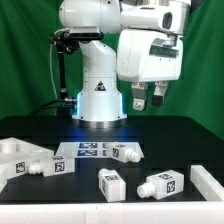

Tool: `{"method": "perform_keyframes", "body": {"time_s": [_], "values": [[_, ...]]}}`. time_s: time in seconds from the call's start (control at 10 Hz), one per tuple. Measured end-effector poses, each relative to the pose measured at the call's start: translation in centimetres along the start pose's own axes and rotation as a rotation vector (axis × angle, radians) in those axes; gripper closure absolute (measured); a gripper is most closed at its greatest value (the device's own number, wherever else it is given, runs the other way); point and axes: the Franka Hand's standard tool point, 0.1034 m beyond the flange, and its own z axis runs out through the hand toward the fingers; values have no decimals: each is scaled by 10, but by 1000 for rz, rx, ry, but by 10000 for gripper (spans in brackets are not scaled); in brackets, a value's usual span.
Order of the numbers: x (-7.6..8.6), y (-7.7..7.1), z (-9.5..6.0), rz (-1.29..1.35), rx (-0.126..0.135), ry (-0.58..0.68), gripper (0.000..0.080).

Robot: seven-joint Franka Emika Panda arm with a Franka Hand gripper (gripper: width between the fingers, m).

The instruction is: Assemble one leg

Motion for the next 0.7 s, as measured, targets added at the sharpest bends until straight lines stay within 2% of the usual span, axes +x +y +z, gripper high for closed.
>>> {"method": "perform_keyframes", "body": {"time_s": [0.4, 0.6, 0.7], "values": [[-2, 2, 1, 23, 6, 6, 149], [-22, 18, 8, 156, 47, 11, 149], [-25, 27, 11, 228, 45, 8, 149]]}}
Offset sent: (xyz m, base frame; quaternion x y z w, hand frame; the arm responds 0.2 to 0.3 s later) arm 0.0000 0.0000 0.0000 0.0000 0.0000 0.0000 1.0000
